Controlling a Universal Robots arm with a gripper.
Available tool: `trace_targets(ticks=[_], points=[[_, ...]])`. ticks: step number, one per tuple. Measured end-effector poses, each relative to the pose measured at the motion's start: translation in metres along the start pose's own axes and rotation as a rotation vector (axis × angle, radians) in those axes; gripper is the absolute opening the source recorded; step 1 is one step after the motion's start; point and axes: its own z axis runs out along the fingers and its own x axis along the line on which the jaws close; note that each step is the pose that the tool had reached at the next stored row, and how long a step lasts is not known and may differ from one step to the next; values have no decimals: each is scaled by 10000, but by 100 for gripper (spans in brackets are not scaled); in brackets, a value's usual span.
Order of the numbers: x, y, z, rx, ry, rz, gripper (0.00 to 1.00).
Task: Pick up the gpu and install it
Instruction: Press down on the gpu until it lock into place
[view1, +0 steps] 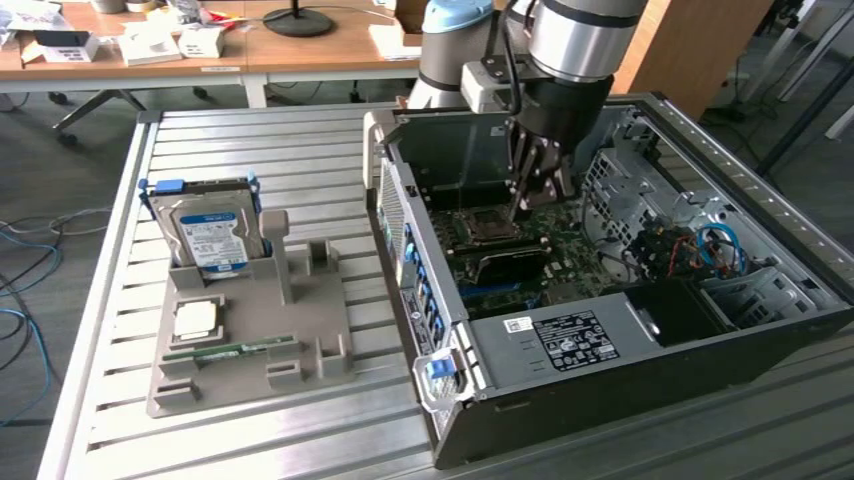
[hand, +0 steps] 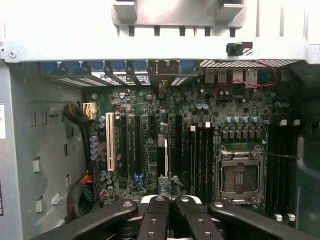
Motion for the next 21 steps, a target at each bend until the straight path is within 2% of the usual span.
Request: trace_targets(ticks=[18, 21], points=[[5, 6, 327, 0, -1, 1, 11], [5, 7, 339, 0, 1, 1, 11]])
